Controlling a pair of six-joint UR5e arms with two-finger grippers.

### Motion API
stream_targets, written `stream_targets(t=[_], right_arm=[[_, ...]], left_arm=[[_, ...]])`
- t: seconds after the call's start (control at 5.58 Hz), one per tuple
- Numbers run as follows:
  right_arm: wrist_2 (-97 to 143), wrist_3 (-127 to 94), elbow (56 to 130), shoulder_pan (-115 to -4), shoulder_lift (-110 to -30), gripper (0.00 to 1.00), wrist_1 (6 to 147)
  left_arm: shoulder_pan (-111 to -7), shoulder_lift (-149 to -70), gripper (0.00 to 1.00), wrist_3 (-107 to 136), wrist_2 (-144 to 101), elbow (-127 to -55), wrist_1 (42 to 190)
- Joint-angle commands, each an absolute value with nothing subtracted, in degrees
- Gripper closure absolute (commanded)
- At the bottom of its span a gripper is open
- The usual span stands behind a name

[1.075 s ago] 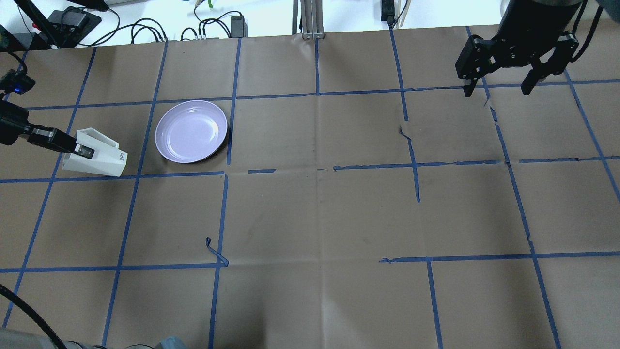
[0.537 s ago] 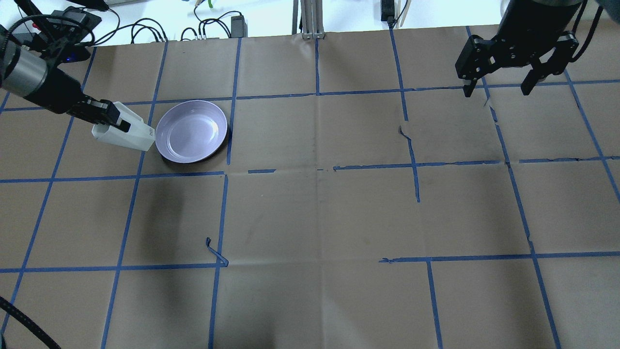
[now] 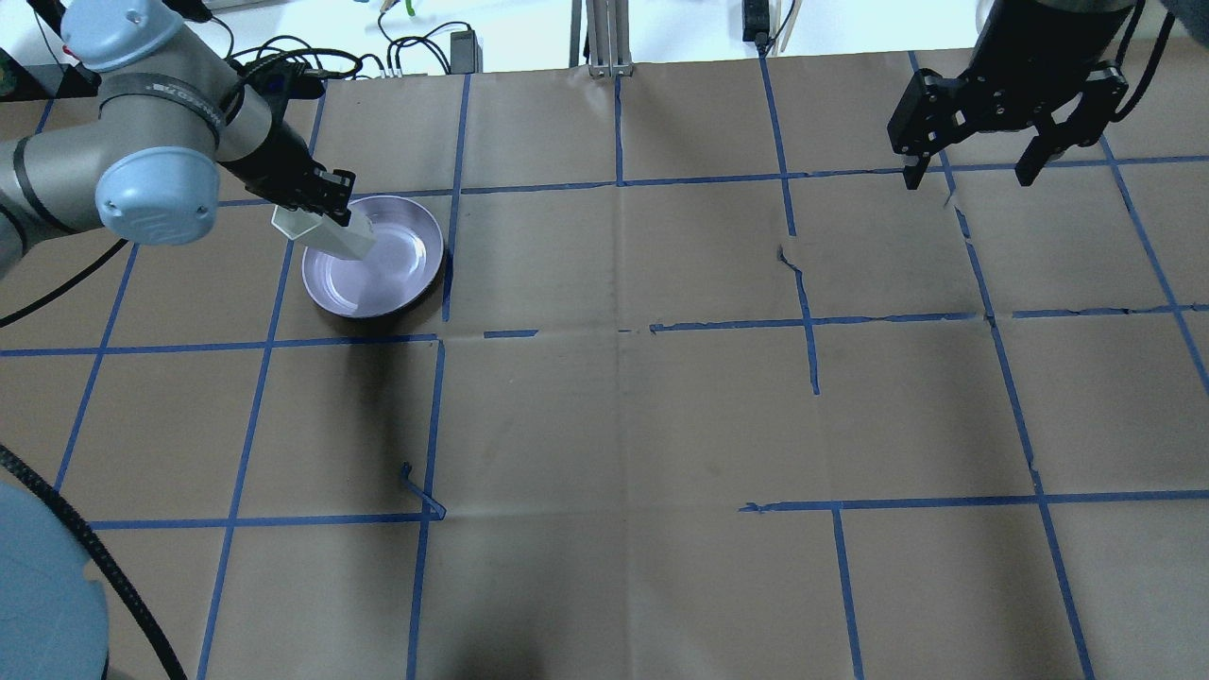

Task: Flip cup and place on plate
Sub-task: 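Carry the upright mug with the left gripper over the lavender plate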

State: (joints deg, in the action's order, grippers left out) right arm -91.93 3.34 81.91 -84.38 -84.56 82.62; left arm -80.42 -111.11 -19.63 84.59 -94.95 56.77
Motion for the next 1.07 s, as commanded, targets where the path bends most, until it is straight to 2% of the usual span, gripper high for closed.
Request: stream_targets(t=[0.0, 0.72, 0.9], right_arm=[[-91.9, 3.3, 81.9, -84.4, -84.6, 0.0, 82.6], [-91.9, 3.3, 81.9, -84.4, -84.6, 0.0, 82.6], [-91.9, 3.3, 81.9, -84.4, -84.6, 0.0, 82.6]], left_arm=[[-82.4, -113.7, 0.99, -18.2, 86.9, -95.3, 54.9], [-82.7, -114.8, 0.96, -27.6, 87.1, -96.0, 56.3], [-82.7, -114.8, 0.9, -27.8, 87.0, -96.1, 56.3]])
